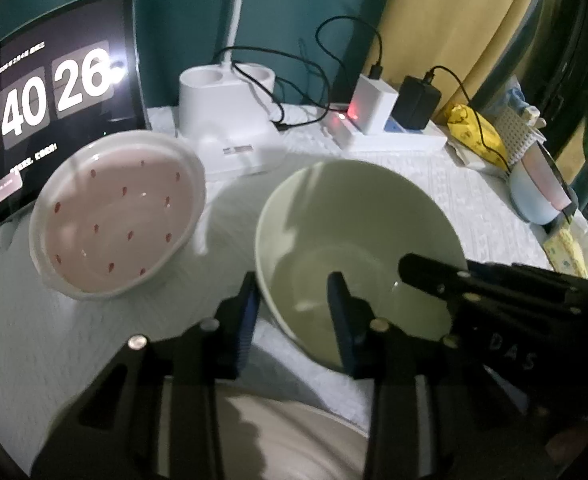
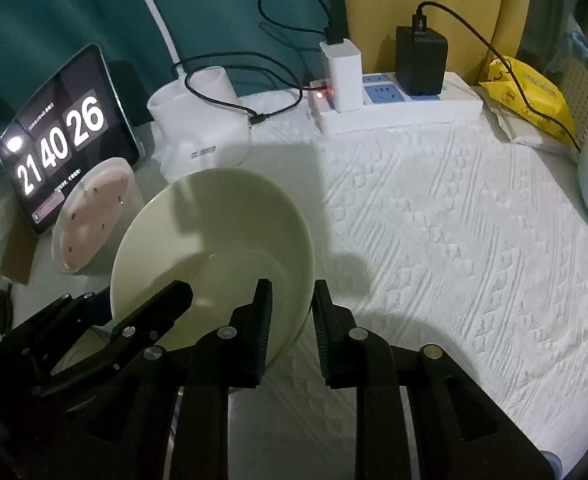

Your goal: Organize plates and bowls

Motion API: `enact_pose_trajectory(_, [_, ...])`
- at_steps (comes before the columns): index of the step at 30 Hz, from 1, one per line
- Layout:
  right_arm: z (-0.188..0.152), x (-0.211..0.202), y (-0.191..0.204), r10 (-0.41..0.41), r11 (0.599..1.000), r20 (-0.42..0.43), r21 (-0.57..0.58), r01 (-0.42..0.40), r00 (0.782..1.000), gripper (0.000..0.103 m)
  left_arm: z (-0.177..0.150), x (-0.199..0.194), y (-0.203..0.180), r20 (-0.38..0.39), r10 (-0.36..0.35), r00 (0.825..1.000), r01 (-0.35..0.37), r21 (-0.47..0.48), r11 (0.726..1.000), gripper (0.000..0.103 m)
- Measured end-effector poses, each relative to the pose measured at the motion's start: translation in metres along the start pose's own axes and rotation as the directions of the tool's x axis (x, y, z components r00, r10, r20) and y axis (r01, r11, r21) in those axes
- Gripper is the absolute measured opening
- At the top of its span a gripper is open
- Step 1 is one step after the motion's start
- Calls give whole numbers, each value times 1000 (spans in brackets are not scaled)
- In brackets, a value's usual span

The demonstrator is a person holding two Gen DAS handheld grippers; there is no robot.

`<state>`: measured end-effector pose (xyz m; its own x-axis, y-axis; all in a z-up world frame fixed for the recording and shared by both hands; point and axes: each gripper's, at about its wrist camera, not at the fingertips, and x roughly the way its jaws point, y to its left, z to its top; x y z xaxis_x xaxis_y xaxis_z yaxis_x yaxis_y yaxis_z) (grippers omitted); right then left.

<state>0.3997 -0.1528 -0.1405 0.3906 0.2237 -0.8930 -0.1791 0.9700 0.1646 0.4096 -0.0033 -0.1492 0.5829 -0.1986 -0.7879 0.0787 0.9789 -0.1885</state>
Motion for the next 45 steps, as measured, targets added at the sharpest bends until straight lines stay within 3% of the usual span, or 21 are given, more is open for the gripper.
enact_pose_trajectory(45, [-23, -107, 11, -7, 999, 192, -38, 15, 981, 18, -14, -94, -29, 154, -29, 988, 23, 40, 999, 32])
